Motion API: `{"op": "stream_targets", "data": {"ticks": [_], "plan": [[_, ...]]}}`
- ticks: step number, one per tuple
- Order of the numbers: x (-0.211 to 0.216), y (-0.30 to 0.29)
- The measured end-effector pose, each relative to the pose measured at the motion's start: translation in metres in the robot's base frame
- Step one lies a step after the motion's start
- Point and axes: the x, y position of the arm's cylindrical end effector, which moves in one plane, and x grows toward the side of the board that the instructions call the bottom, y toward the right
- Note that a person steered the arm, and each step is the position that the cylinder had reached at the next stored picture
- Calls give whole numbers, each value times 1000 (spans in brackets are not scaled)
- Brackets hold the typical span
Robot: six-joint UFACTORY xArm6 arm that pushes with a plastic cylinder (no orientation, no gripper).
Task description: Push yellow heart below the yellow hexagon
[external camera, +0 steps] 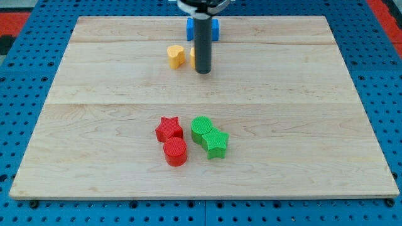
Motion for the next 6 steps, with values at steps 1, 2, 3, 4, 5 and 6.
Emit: {"op": "stream_targets", "data": {"ticks": [1, 2, 3, 4, 5, 6], "plan": [[-30, 7], [17, 16], [13, -57], [5, -90], [-5, -52], [-24, -9]]}}
